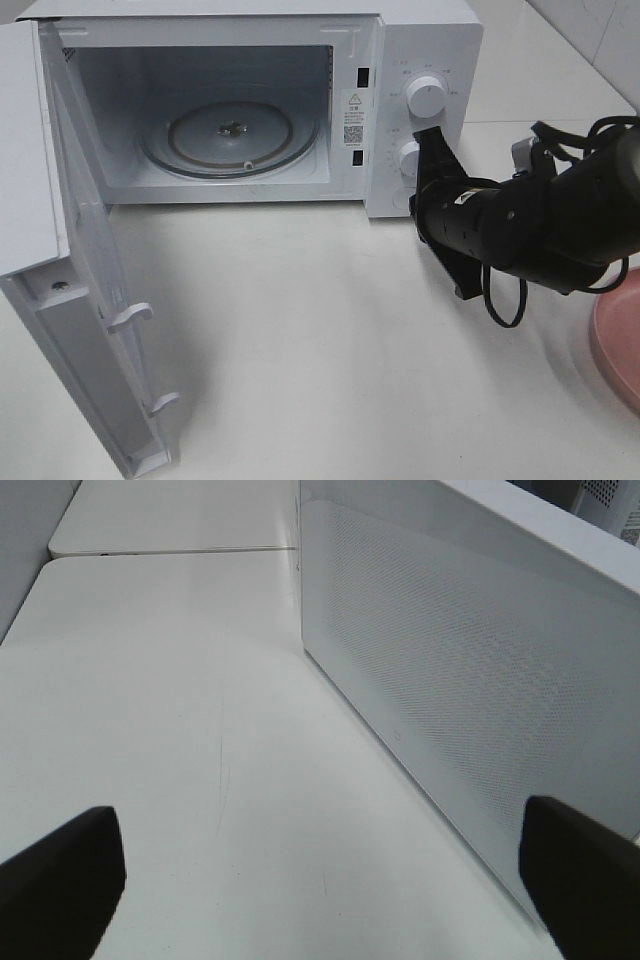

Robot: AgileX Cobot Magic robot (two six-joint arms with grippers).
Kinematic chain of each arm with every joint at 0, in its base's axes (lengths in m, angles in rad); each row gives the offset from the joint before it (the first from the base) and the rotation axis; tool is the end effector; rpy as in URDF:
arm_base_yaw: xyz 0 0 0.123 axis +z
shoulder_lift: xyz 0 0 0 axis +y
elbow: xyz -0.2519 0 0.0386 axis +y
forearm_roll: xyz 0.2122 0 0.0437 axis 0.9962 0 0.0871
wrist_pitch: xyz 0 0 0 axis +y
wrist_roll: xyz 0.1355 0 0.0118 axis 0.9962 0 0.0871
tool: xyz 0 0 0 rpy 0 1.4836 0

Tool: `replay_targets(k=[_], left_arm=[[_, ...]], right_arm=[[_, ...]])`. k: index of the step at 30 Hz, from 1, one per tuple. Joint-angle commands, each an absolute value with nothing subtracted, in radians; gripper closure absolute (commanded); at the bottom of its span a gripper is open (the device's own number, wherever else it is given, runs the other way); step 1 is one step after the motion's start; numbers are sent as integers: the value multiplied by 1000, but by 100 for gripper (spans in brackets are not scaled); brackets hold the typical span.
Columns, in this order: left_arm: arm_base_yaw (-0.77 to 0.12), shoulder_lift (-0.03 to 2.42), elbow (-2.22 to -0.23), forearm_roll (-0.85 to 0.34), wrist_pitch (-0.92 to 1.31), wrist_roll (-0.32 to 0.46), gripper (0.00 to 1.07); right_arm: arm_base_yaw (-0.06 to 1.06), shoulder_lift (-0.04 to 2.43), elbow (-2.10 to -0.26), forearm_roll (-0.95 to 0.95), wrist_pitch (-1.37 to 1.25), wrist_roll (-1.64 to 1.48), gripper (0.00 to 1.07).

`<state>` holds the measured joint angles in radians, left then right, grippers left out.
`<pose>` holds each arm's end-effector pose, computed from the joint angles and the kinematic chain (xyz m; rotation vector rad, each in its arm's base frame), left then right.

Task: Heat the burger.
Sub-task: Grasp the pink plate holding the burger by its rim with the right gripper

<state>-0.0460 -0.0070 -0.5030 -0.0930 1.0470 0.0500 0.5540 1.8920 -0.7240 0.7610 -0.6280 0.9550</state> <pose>0.0333 -0.0125 0.2428 0.1009 2.0163 -0.1083 0.3202 0.1333 0.1018 1.3298 1.7844 0.8150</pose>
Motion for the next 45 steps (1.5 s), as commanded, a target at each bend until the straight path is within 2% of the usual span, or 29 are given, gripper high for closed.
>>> replay_targets(k=[1, 9, 18, 23, 28, 32, 34, 35, 36, 37, 38, 39, 40, 41, 42, 43, 44, 45], left_arm=[[-44, -25, -501, -102, 1038, 46, 7], [-44, -25, -501, -102, 1038, 46, 7], [-44, -25, -501, -102, 1038, 46, 7], [-44, -25, -501, -102, 1038, 46, 7], [-44, -25, -501, -102, 1038, 46, 7], [-44, -25, -501, -102, 1038, 46, 7], [-44, -25, -501, -102, 1038, 46, 7], [-44, -25, -501, -102, 1038, 46, 7], [-44, -25, -501, -102, 1038, 46, 7], [-44, -25, -501, -102, 1038, 46, 7], [-44, -25, -501, -102, 1038, 46, 7], [-44, -25, -501, -102, 1038, 46, 7], [-44, -25, -501, -102, 1038, 46, 7], [-44, -25, -501, -102, 1038, 46, 7], [-44, -25, -501, -102, 1038, 46, 7], [-44, -25, -501, -102, 1038, 46, 7], [-44, -25, -501, -102, 1038, 46, 7], [-44, -25, -501, -102, 1038, 46, 7]], right_arm=[[549, 1835, -712, 749, -535, 776, 107], [548, 1756, -710, 748, -323, 398, 106], [431, 1656, -715, 709, 6, 0, 104], [390, 1617, -715, 659, 135, -73, 103], [373, 1557, -715, 468, 274, -86, 99], [373, 1525, -715, 398, 342, -60, 95], [373, 1500, -715, 329, 410, -40, 84], [373, 1500, -715, 329, 410, -40, 84], [373, 1482, -715, 283, 448, -41, 73], [370, 1473, -715, 270, 464, -41, 67], [370, 1473, -715, 270, 464, -41, 67], [356, 1456, -715, 246, 497, -41, 54], [348, 1448, -715, 233, 516, -41, 46], [348, 1448, -715, 233, 516, -41, 46], [332, 1434, -715, 214, 545, -41, 31], [322, 1429, -715, 203, 562, -40, 24], [322, 1429, -715, 203, 562, -40, 24], [306, 1423, -715, 188, 590, -37, 14]])
